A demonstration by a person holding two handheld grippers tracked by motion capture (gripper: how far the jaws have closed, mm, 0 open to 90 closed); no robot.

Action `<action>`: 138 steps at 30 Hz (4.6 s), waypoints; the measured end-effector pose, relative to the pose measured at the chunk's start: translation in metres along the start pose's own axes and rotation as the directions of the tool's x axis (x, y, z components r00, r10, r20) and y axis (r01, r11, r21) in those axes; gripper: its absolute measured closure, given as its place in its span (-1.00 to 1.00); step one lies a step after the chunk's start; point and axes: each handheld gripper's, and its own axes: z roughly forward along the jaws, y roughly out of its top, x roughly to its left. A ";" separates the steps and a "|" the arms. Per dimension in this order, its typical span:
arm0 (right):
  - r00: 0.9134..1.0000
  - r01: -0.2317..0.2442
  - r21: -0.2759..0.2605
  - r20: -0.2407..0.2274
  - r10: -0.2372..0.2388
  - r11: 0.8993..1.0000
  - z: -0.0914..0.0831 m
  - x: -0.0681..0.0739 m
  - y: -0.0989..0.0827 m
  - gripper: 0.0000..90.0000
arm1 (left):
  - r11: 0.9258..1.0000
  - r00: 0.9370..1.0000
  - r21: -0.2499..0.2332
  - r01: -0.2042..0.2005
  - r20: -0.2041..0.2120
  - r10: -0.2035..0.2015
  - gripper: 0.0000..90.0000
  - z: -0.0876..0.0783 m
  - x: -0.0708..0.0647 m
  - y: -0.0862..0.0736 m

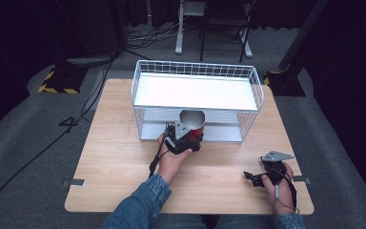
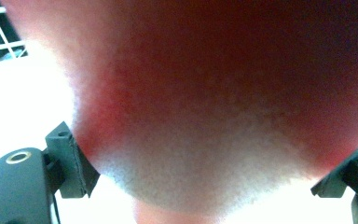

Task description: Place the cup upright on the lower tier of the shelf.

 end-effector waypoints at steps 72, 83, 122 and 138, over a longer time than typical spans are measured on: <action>1.000 0.000 0.000 0.000 0.000 1.000 0.000 0.000 0.000 -0.99 | 0.996 0.992 0.074 0.052 -0.122 -0.043 -0.67 0.064 0.036 0.002; 1.000 0.000 -0.001 0.000 0.000 1.000 0.000 0.000 0.000 -0.99 | 0.993 0.994 0.078 0.089 -0.069 -0.084 -0.67 0.041 0.035 0.003; 1.000 0.001 0.000 0.000 -0.001 1.000 0.000 0.000 0.000 -0.99 | 0.998 1.000 0.063 0.017 0.002 -0.017 -0.67 -0.114 0.036 -0.006; 1.000 0.001 0.000 -0.001 -0.001 1.000 0.000 0.000 0.000 -0.99 | 0.997 1.000 0.076 -0.005 0.029 0.003 -0.67 -0.183 0.053 -0.032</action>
